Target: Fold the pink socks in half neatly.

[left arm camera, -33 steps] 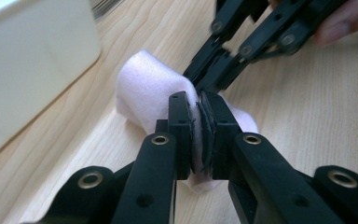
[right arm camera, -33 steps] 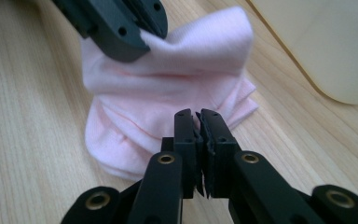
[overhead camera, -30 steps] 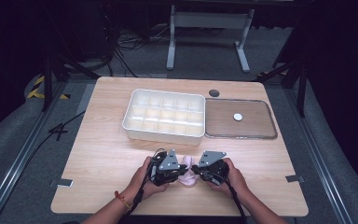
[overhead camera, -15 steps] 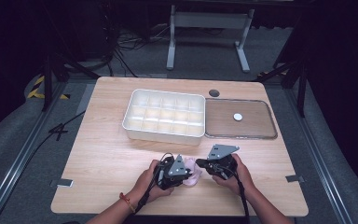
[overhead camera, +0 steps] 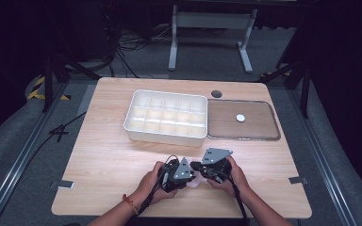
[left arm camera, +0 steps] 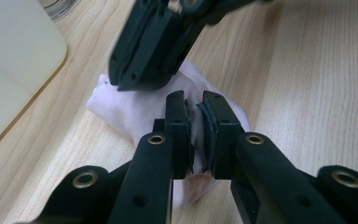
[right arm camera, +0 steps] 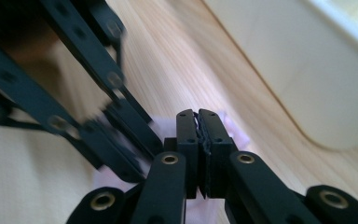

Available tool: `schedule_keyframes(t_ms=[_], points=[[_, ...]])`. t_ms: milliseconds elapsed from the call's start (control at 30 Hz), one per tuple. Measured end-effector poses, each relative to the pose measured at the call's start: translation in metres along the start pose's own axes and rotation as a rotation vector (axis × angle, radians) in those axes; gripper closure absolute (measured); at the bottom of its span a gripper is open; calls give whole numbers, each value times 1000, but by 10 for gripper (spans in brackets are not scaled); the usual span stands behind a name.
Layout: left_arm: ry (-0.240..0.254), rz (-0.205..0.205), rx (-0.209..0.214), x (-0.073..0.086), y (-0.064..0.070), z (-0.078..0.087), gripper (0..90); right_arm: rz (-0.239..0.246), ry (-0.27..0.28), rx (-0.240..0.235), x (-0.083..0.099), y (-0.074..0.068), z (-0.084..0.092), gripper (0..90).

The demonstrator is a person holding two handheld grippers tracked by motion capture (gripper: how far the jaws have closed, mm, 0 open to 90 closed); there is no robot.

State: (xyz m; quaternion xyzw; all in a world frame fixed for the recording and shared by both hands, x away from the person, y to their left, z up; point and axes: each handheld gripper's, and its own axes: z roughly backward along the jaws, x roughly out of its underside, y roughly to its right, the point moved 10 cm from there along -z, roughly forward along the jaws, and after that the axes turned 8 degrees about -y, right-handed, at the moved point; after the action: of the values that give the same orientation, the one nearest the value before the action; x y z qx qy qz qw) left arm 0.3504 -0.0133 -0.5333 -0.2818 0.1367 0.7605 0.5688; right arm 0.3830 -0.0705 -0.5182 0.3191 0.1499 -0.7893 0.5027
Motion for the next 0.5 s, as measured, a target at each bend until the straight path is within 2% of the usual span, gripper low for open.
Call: schedule_keyframes(t_ms=[167, 200, 300, 400, 433, 467, 500], points=[[-1, -15, -7, 0, 2, 0, 806, -28, -31, -9, 10, 6, -4, 890], [1, -19, 3, 0, 2, 1, 802, -35, -46, -10, 14, 9, -3, 892], [1, -26, 11, -1, 2, 2, 796, -54, -43, -17, 16, 10, -4, 893], [9, -8, 39, -1, 5, 5, 786, -58, -42, -20, 17, 11, -4, 894], [6, -22, 40, 0, 5, 7, 782, -62, -40, -25, 17, 10, -4, 894], [8, -18, 61, 1, 8, 12, 776, -66, -40, -27, 18, 11, -4, 894], [8, -18, 61, 1, 8, 12, 776, -66, -40, -27, 18, 11, -4, 894]])
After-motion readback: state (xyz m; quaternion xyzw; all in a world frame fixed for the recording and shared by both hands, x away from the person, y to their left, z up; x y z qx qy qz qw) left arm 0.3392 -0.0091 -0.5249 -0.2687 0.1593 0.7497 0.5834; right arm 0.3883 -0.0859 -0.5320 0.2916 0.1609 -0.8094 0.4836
